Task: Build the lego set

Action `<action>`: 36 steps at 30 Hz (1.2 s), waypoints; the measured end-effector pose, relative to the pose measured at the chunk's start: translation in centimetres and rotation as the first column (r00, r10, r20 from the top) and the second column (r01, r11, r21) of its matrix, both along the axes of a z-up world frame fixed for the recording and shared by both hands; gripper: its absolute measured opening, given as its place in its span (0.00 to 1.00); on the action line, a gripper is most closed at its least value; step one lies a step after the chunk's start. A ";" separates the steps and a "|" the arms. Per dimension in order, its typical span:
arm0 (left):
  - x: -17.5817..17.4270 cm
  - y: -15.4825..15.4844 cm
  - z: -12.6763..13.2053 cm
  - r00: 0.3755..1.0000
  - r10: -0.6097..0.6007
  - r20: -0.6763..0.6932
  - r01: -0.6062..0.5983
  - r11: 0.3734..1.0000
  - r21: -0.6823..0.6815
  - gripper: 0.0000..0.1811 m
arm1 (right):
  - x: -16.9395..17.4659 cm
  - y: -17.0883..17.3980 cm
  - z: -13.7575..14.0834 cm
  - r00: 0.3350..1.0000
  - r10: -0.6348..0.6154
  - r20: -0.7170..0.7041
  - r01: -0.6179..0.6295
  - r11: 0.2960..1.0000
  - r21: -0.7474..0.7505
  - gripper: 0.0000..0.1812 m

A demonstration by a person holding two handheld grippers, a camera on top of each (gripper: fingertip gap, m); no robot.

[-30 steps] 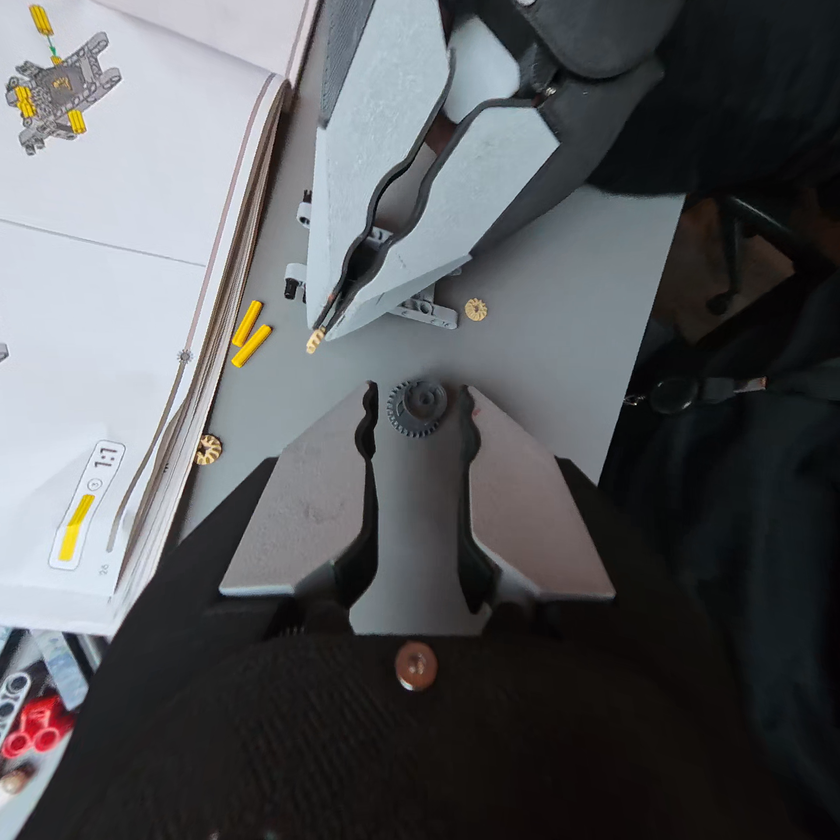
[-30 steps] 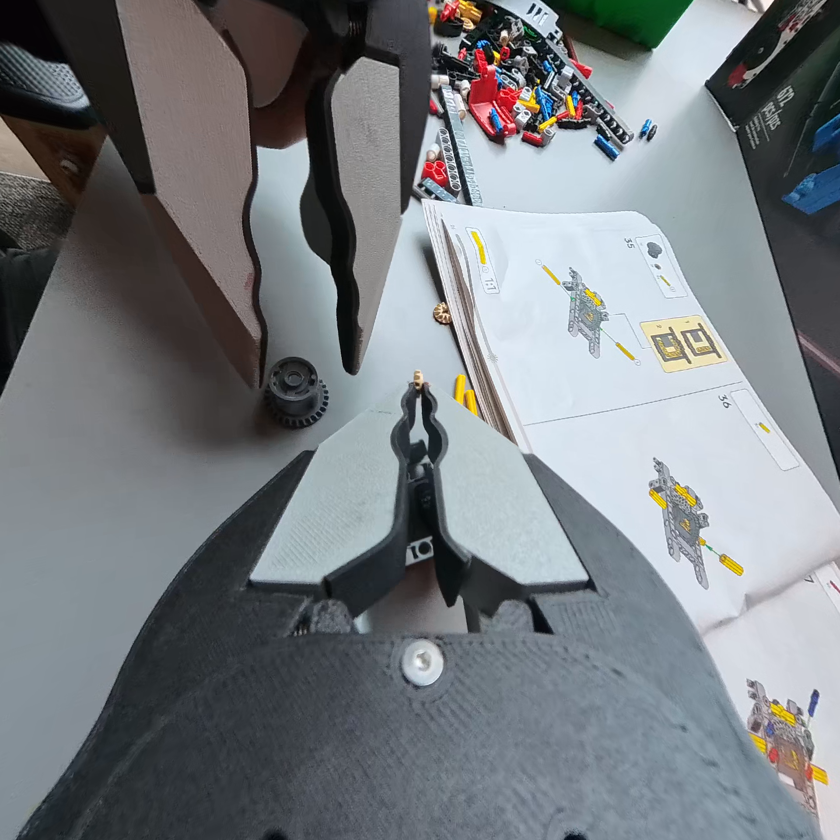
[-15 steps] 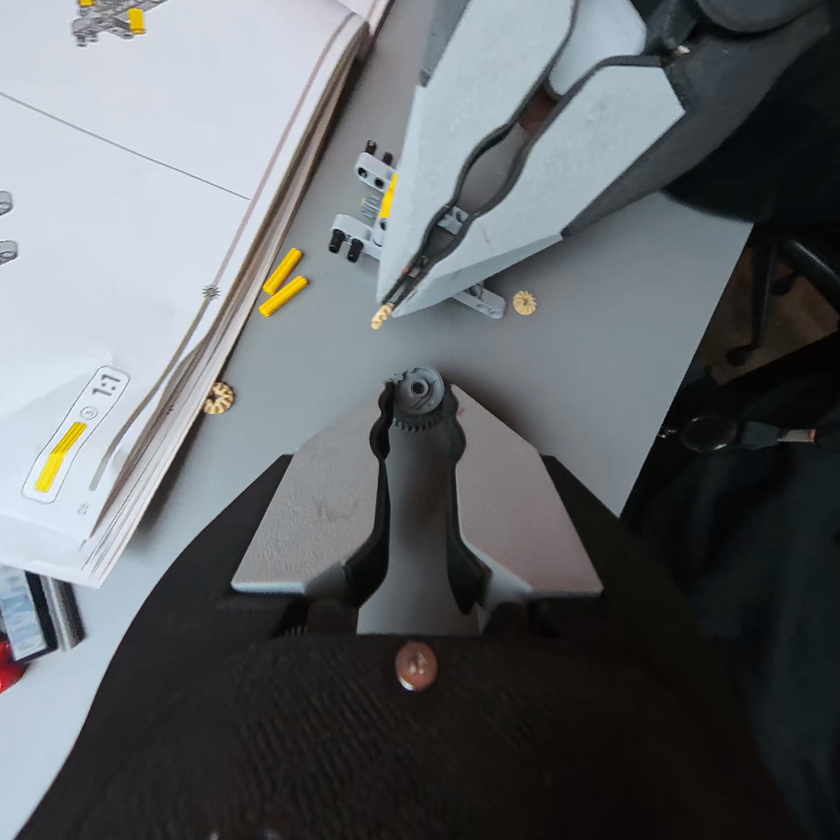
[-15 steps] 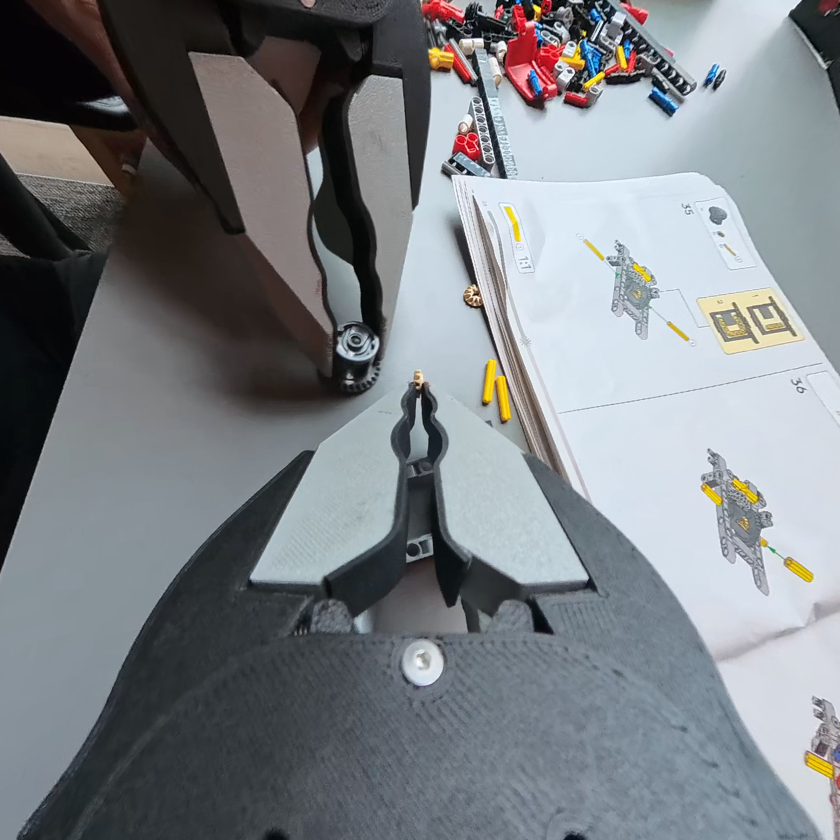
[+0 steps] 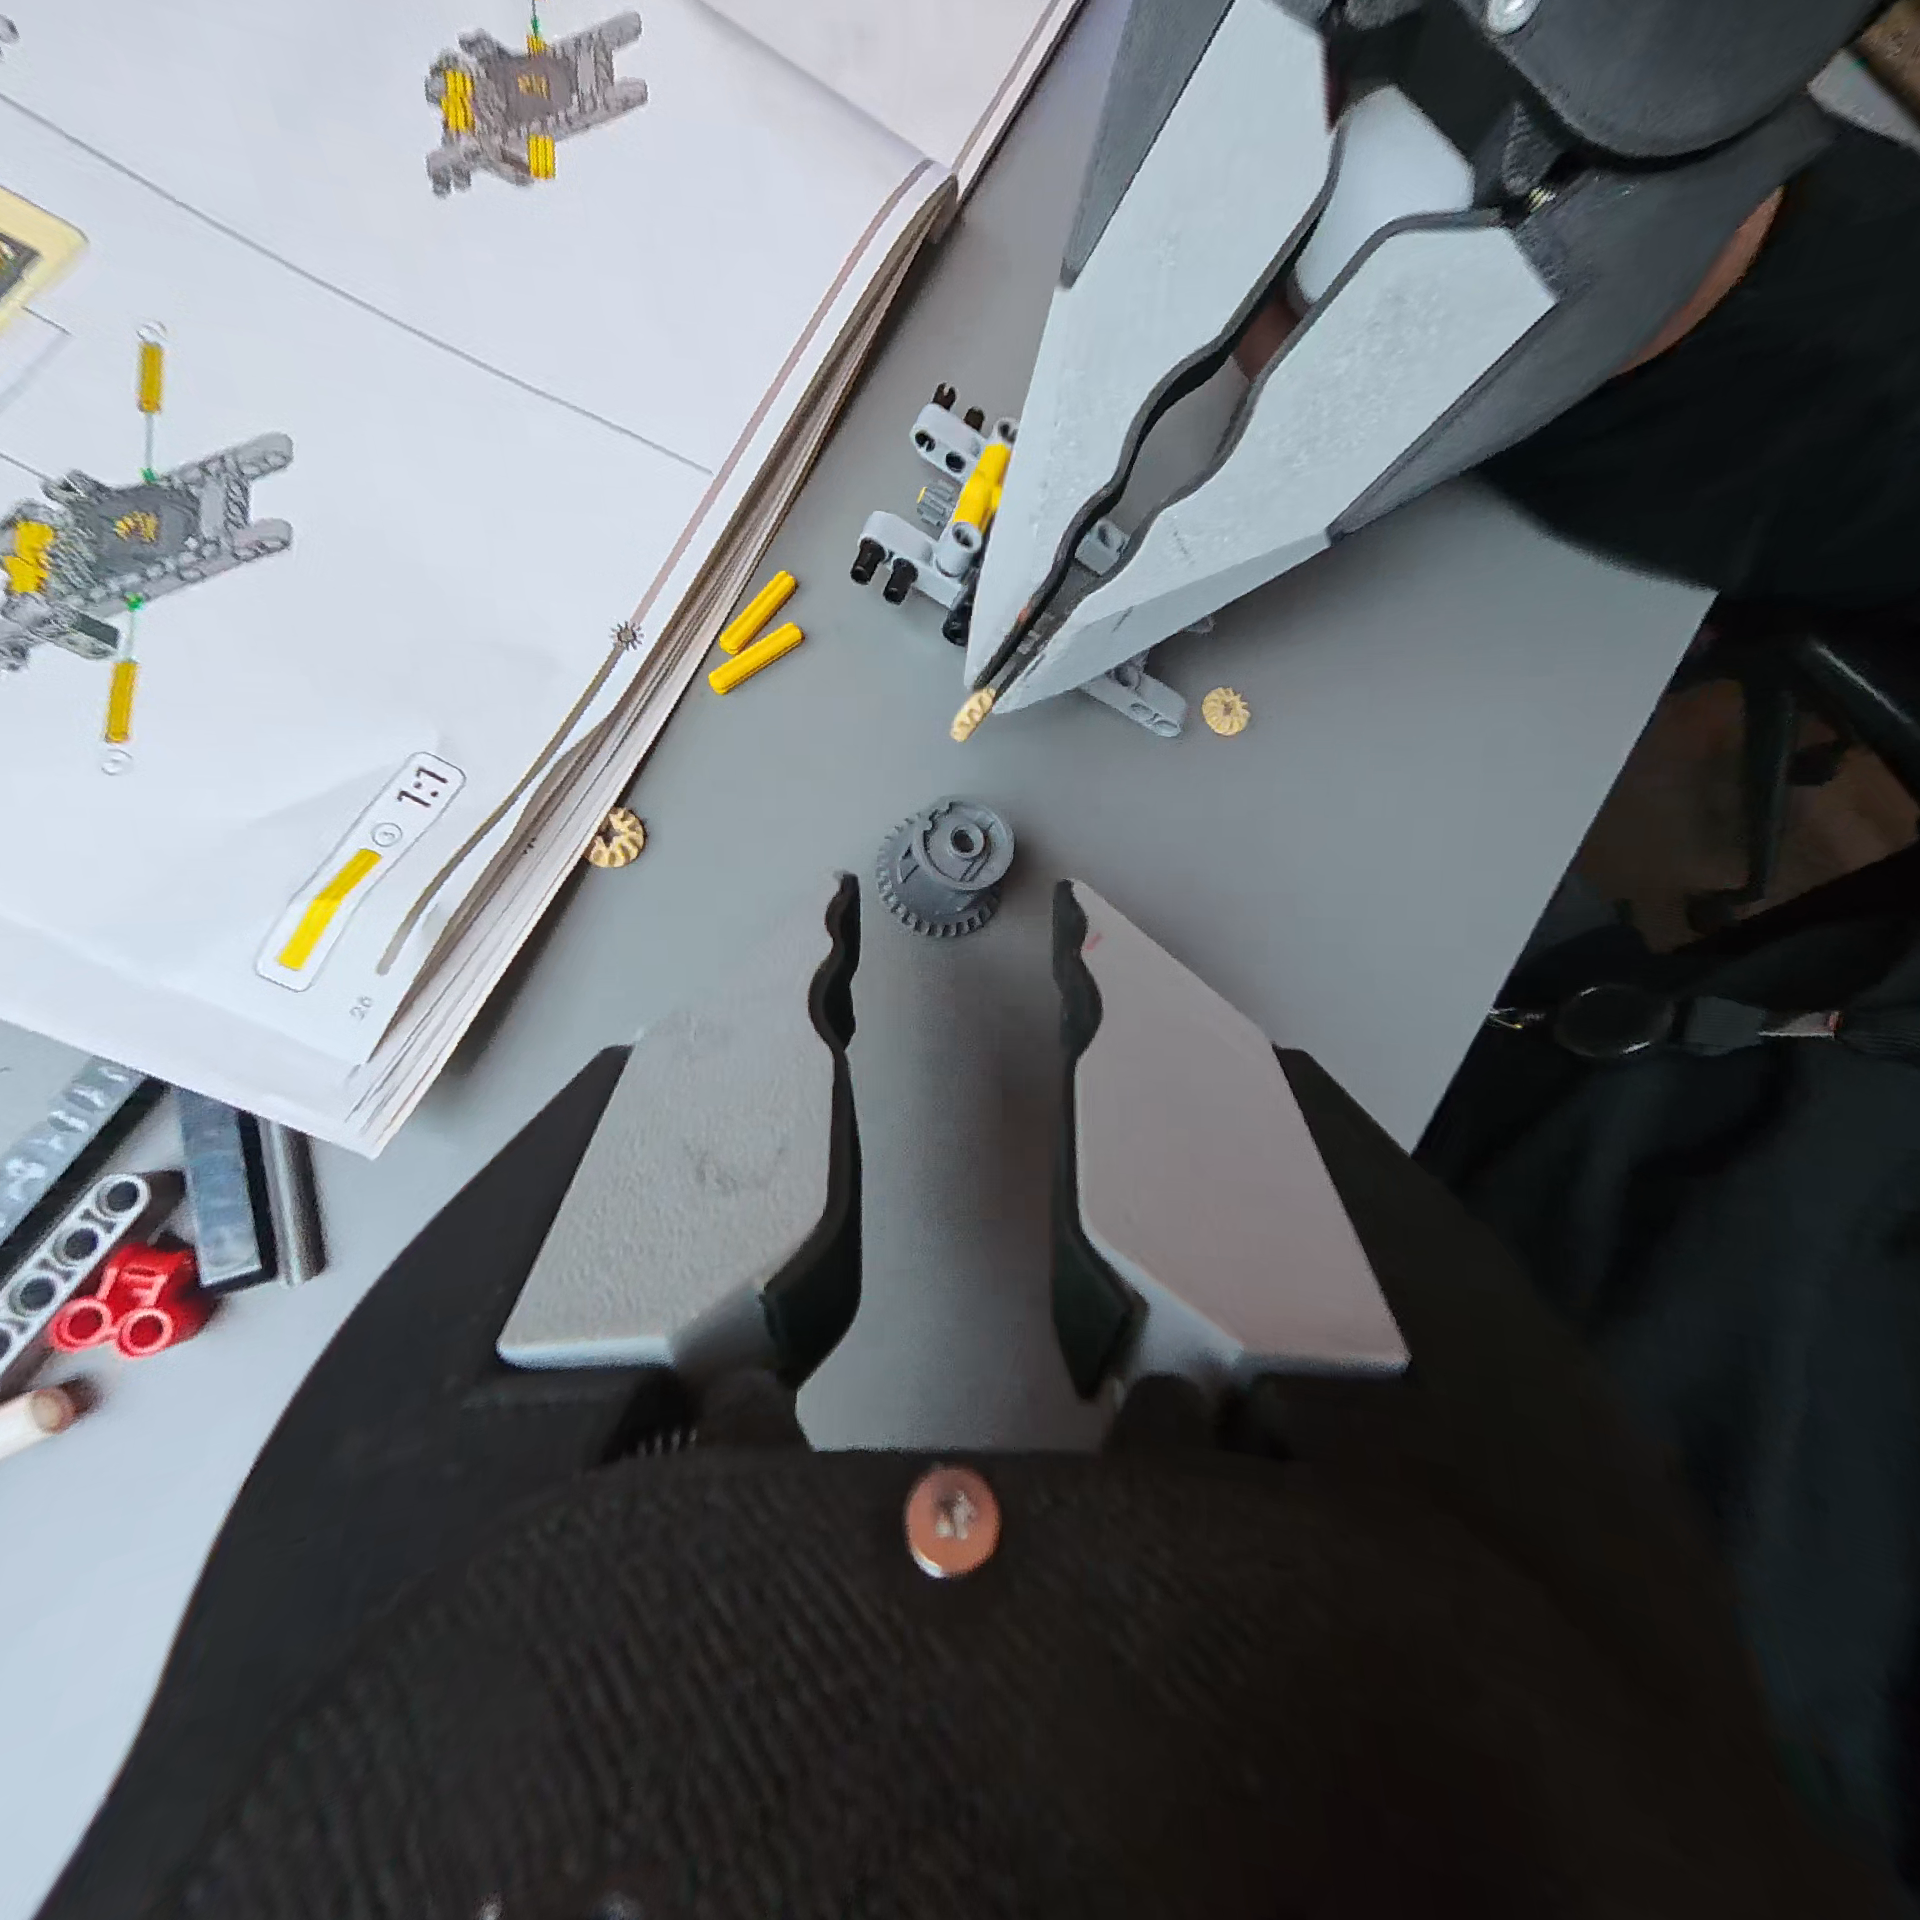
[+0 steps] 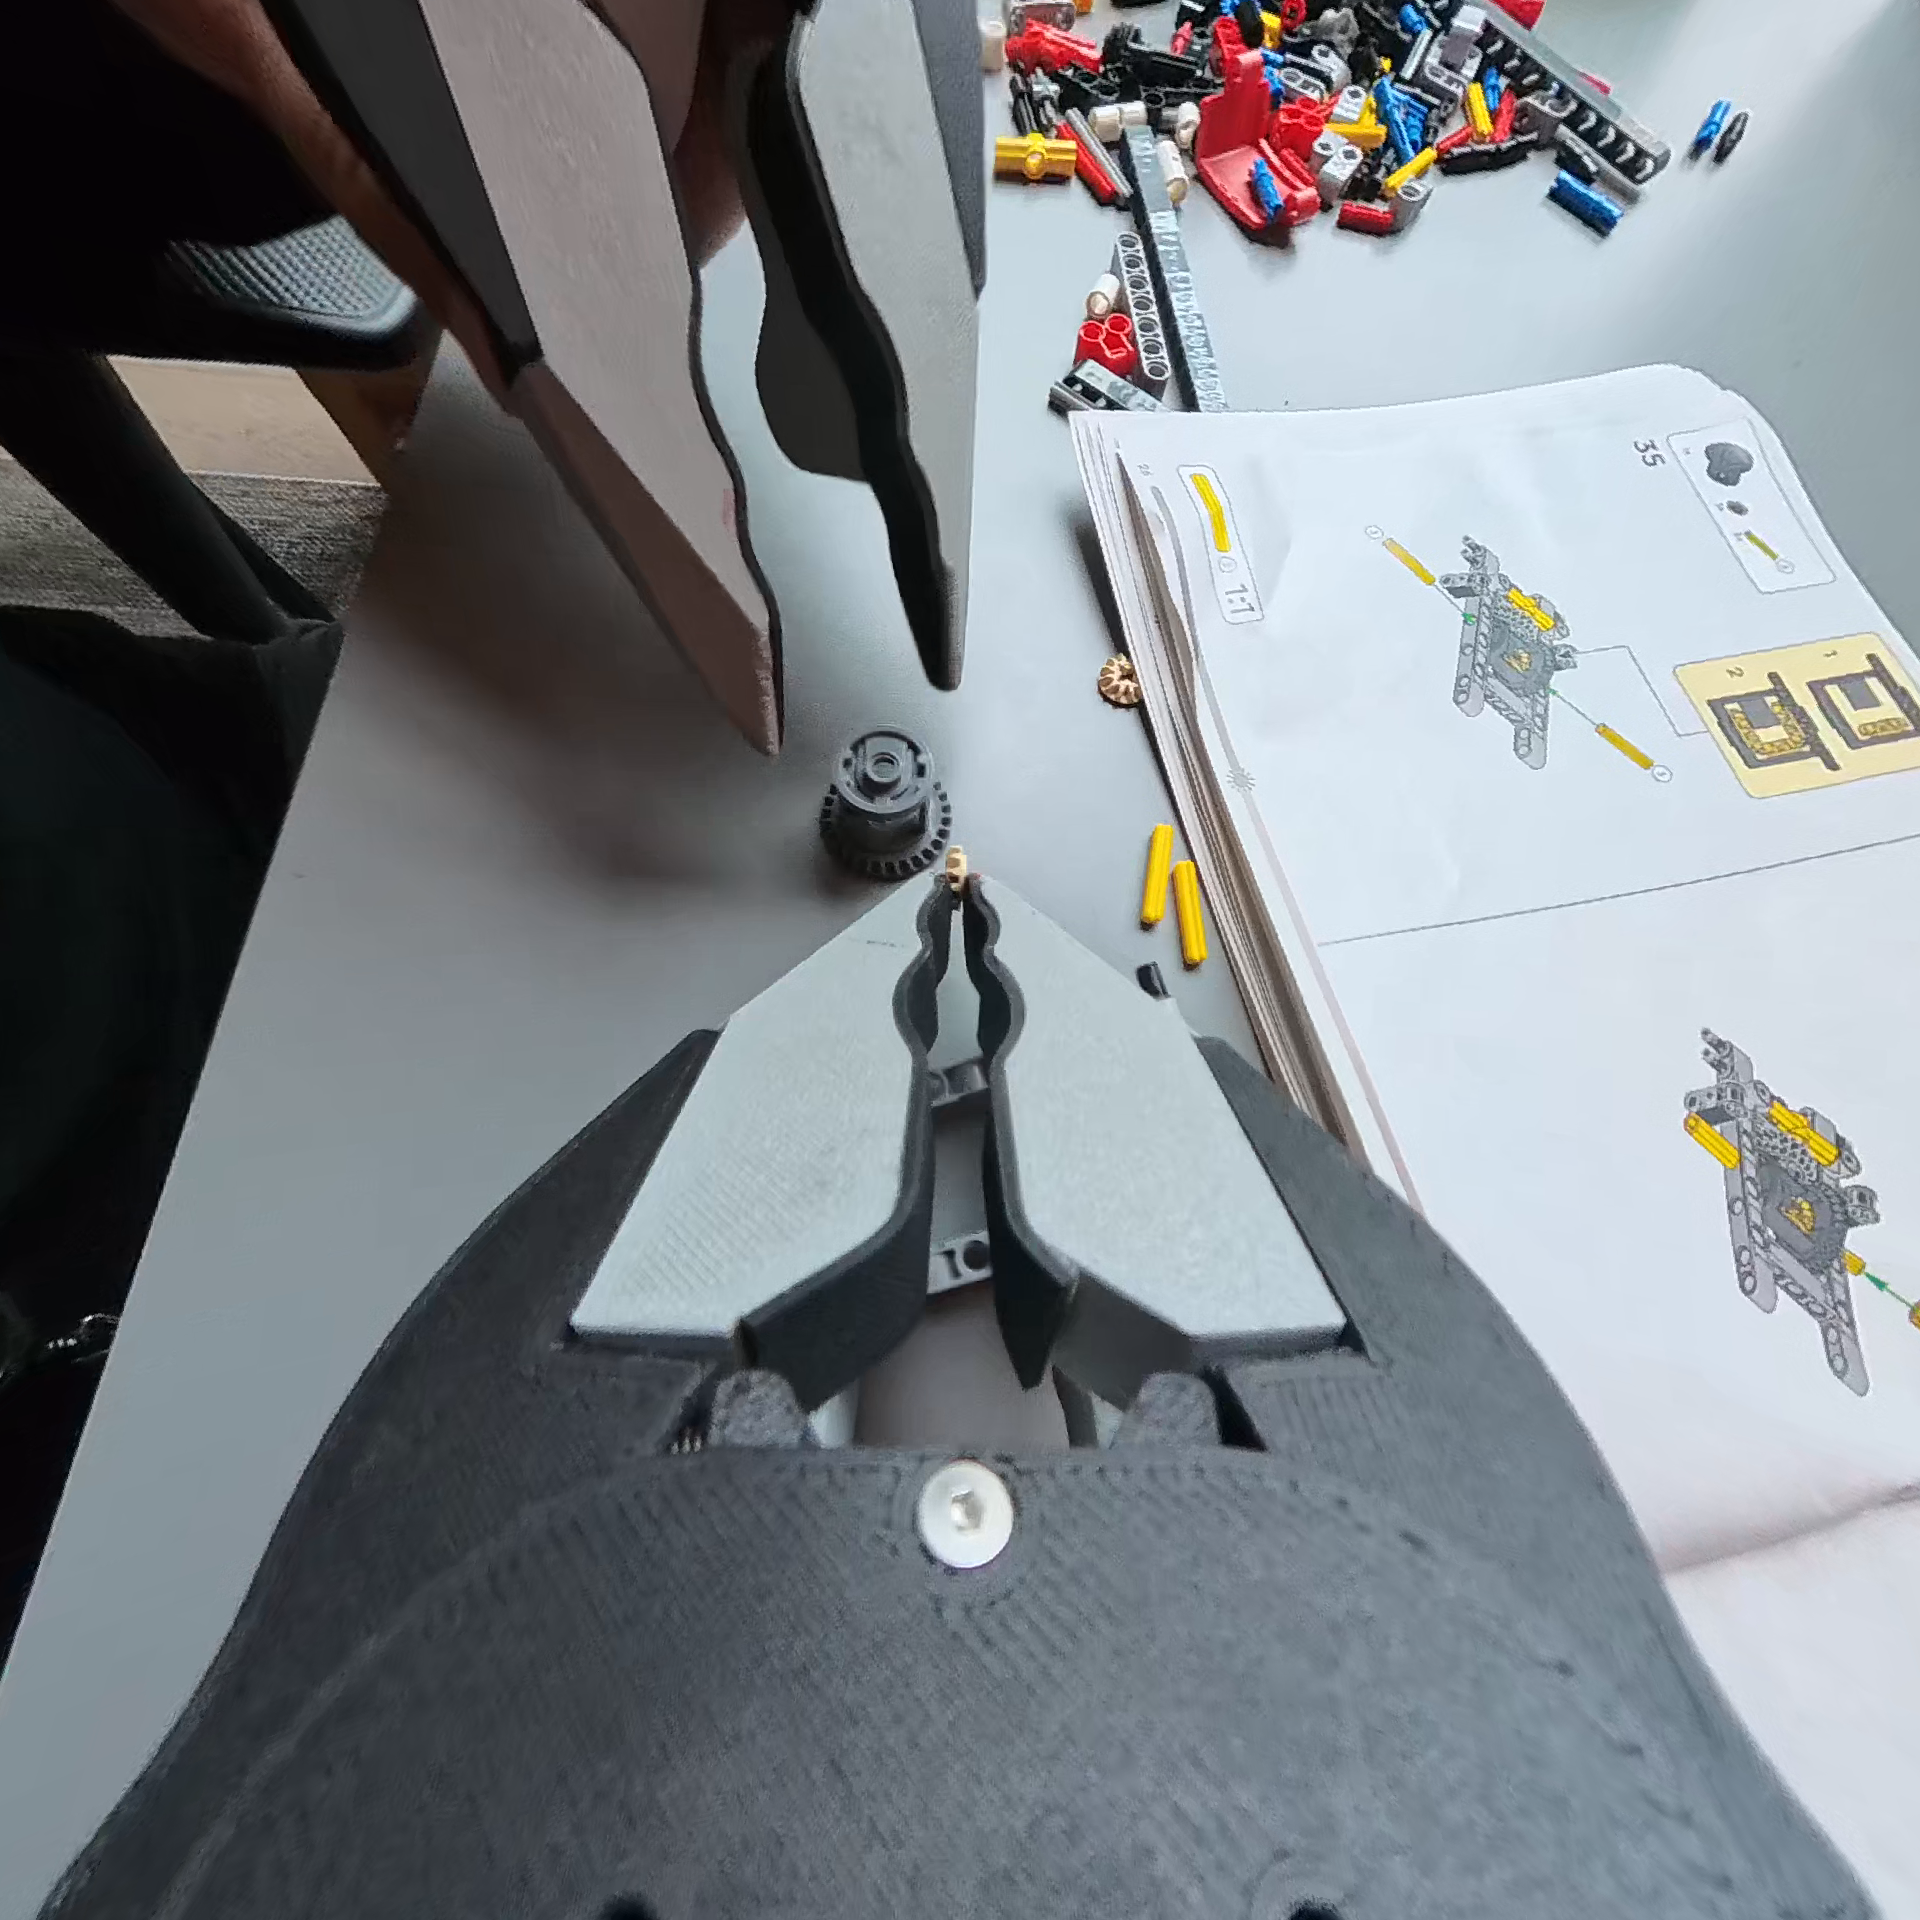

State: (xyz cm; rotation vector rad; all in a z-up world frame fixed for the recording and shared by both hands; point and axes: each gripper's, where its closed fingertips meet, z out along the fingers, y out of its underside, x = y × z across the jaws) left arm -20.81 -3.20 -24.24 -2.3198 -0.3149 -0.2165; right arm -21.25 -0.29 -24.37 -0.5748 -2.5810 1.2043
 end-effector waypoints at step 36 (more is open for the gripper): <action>0.7 0.4 1.6 0.977 -0.180 -0.114 0.182 0.983 0.011 0.15 | 0.9 -1.5 0.2 0.997 0.070 -0.013 -0.071 0.997 -0.041 0.00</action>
